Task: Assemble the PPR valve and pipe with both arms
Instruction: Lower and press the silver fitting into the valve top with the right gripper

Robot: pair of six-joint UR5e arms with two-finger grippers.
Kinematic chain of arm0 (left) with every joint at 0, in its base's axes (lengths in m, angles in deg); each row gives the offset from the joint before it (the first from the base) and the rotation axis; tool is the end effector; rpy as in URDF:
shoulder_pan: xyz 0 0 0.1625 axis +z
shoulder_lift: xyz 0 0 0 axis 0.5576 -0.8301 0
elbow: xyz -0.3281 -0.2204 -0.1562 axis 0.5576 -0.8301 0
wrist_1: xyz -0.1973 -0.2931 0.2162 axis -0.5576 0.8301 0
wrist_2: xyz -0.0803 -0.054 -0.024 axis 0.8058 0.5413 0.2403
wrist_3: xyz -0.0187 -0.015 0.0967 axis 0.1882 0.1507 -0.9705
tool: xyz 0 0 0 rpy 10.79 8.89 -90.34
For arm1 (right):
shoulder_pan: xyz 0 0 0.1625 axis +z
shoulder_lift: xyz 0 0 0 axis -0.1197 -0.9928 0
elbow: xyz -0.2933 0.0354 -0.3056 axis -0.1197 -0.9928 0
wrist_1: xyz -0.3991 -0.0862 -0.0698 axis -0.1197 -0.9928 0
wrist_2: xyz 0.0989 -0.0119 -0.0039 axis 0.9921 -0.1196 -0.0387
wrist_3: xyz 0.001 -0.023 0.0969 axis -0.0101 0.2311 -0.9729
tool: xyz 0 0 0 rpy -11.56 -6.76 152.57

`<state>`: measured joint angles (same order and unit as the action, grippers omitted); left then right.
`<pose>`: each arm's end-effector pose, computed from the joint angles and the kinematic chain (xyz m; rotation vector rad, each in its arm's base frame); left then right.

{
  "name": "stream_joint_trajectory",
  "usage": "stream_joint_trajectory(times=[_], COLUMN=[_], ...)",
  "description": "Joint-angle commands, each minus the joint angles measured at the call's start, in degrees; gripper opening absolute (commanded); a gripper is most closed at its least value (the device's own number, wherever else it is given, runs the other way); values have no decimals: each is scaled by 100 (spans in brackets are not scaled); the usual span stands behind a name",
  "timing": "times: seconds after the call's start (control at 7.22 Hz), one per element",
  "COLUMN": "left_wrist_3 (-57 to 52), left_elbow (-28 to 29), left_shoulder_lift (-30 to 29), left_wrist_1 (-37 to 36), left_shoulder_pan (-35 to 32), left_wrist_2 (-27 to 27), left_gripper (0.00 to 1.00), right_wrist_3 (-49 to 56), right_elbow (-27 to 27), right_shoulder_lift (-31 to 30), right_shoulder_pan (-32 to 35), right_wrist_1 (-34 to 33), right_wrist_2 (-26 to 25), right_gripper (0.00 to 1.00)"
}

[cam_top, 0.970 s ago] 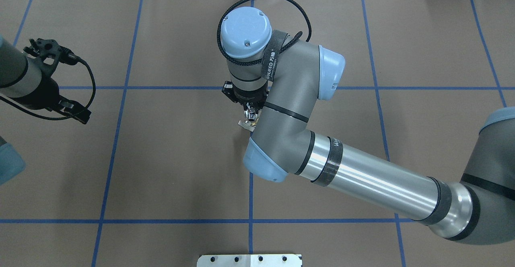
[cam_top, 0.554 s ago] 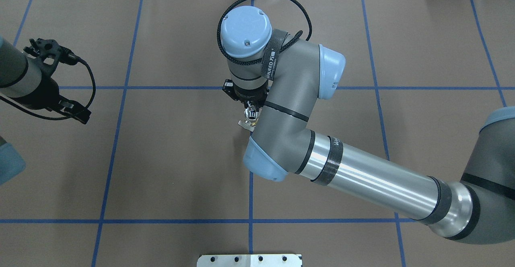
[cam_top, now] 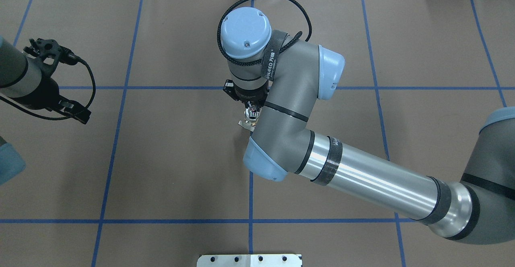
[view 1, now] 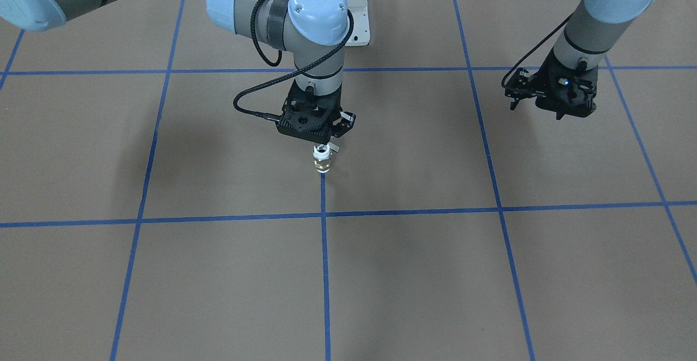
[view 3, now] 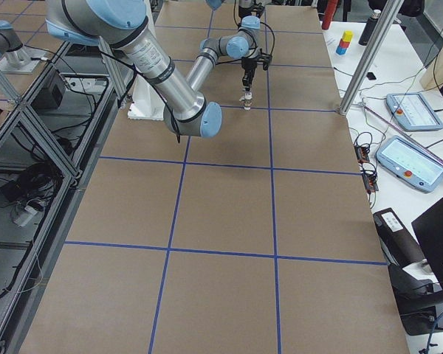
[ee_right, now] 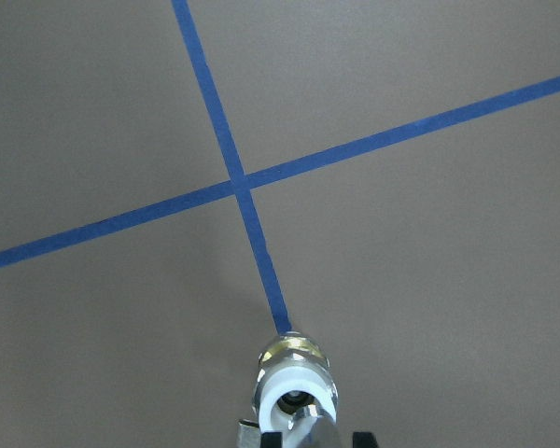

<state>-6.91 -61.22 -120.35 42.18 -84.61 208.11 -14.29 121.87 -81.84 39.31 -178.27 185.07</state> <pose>0.2611 -0.4528 0.3832 0.1463 0.7006 0.3164 -0.5632 -0.4789 0.1194 -0.0593 -0.7500 0.3180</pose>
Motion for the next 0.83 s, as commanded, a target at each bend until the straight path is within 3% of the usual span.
stream_joint_trajectory(times=[0.0, 0.69], left_wrist_3=[0, 0], left_elbow=[5, 5], left_shoulder_lift=[0, 0], left_wrist_1=[0, 0], left_shoulder_pan=[0, 0], left_wrist_2=[0, 0], left_gripper=[100, 100], right_wrist_3=[-28, -10], right_elbow=[-55, -99], right_shoulder_lift=[-25, -34], right_shoulder_pan=[-1, -1], right_wrist_1=[221, 231], right_wrist_2=[-16, -7], right_gripper=[0, 0])
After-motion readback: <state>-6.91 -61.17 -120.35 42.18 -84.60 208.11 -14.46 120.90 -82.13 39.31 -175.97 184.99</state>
